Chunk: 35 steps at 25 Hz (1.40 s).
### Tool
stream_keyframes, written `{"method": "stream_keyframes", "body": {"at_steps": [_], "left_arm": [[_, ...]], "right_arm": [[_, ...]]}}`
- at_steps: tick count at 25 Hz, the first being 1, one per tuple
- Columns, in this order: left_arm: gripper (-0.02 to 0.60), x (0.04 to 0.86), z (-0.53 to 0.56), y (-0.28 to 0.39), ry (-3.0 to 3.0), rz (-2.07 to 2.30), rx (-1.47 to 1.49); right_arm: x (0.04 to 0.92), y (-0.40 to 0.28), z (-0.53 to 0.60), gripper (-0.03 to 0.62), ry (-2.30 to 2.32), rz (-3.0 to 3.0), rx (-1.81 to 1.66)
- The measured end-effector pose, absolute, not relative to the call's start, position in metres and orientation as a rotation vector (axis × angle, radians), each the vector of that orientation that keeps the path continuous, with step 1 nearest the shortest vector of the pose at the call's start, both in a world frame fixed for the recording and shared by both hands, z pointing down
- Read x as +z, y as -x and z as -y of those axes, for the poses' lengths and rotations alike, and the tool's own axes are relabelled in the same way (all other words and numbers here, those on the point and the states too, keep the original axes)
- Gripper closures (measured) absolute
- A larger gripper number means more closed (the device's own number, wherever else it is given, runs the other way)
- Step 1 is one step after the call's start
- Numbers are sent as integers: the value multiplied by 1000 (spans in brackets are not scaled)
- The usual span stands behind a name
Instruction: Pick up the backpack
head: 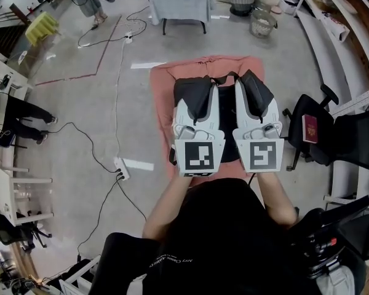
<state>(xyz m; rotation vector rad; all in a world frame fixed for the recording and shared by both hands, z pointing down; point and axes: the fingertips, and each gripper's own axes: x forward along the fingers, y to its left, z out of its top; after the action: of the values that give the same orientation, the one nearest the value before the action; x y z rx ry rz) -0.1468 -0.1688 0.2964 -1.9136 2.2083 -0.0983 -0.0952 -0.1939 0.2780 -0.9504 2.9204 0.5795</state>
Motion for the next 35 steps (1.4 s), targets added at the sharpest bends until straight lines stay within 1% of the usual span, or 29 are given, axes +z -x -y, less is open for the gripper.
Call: {"method": "stream_keyframes", "body": {"at_steps": [12, 35], "left_arm": [[566, 295, 168, 139, 1890, -2197, -109], [566, 320, 186, 94, 1914, -2194, -153]], "right_arm": [[278, 88, 194, 568, 935, -2909, 575], [303, 44, 209, 569, 950, -2905, 564]]}}
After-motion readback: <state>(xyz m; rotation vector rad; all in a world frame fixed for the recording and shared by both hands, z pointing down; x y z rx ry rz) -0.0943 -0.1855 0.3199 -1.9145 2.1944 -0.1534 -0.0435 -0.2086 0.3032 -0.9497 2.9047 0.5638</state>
